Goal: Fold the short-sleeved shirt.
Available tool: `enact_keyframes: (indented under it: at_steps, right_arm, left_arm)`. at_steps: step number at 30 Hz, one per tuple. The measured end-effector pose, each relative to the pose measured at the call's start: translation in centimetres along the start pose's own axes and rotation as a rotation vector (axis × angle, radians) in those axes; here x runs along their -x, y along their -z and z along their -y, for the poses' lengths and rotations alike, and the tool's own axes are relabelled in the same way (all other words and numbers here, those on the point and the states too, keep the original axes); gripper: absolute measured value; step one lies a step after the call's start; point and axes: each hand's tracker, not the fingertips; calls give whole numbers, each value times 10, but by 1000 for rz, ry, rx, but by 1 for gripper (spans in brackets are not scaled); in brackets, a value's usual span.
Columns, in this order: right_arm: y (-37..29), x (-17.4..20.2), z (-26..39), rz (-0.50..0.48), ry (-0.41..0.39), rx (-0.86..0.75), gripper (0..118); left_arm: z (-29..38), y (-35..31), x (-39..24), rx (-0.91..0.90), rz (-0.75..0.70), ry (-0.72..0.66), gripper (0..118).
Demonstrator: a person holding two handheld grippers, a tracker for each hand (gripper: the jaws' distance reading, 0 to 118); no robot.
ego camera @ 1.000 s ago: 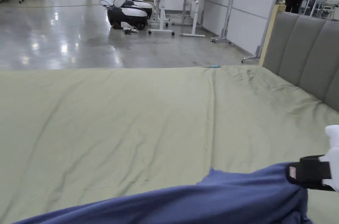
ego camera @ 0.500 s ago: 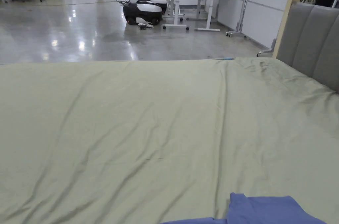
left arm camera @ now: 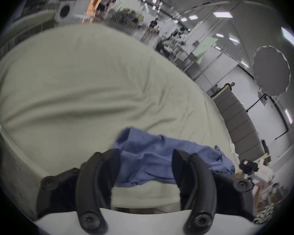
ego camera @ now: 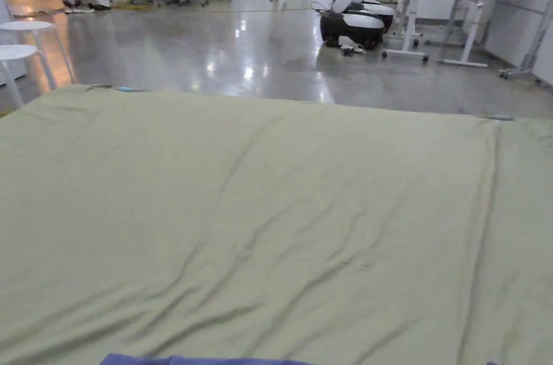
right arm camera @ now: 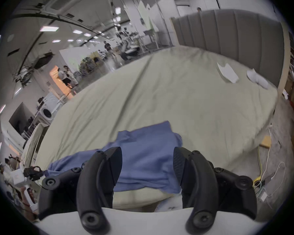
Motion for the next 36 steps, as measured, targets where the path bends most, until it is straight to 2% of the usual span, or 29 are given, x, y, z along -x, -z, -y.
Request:
enact_keyframes:
  at_steps: [1,2,3,5,6,8,9,12,13,14,15,16,19,22,24,27,30,31,32,33,34,35,36]
  right_arm:
    - [-3,9,0,22,-36,22,61]
    - [-2,17,1,46,-96,29,36]
    - [3,29,7,118,-179,4,3]
    - [10,42,13,177,-263,24,3]
    - [14,45,16,163,-257,37,3]
    - [19,46,16,47,-172,79,3]
    - [25,32,17,10,-128,80,3]
    - [26,36,15,-12,-114,76,3]
    - [25,39,16,-15,-117,78,3]
    - [25,41,15,-17,-120,84,3]
    - [24,44,14,-16,-124,88,3]
    - [23,45,14,-16,-128,91,3]
    - [21,52,15,-1,-146,106,3]
    - [21,59,16,7,-155,115,3]
    - [21,62,14,-7,-141,127,3]
    - [22,67,14,-39,-124,137,3]
    - [26,74,14,-56,-133,139,3]
    - [27,75,14,-57,-137,140,3]
    - [27,76,14,-59,-140,143,3]
    - [28,77,15,-63,-143,144,3]
    - [28,77,15,-67,-142,146,3]
    - [28,76,15,-70,-141,149,3]
    - [27,75,14,-72,-137,151,3]
  left_arm:
    - [-3,-8,-6,-8,-61,39,46]
    - [-3,-7,-11,-28,-120,54,0]
    - [-2,-12,-15,-66,-182,40,0]
    - [-1,-12,-20,-10,-109,15,0]
    - [1,-11,-20,-3,-77,-14,0]
    - [-2,-5,-4,4,-69,-19,0]
    - [-4,0,2,13,-66,-24,0]
    - [-9,18,27,75,55,-97,0]
    - [-9,25,40,84,101,-161,13]
    - [-10,34,55,96,158,-231,35]
    - [-10,43,68,109,204,-302,72]
    - [-9,53,78,130,238,-365,89]
    - [-1,78,111,176,404,-550,89]
    - [6,90,122,169,568,-666,88]
    - [-2,98,116,224,579,-618,88]
    - [-7,112,88,330,577,-397,88]
    - [-5,135,55,453,638,-294,88]
    - [-3,142,50,478,644,-287,82]
    - [-1,150,49,490,611,-312,61]
    - [6,162,42,547,541,-352,13]
    - [11,168,41,574,486,-403,13]
    - [11,165,45,505,572,-445,13]
    - [12,157,44,467,594,-476,13]
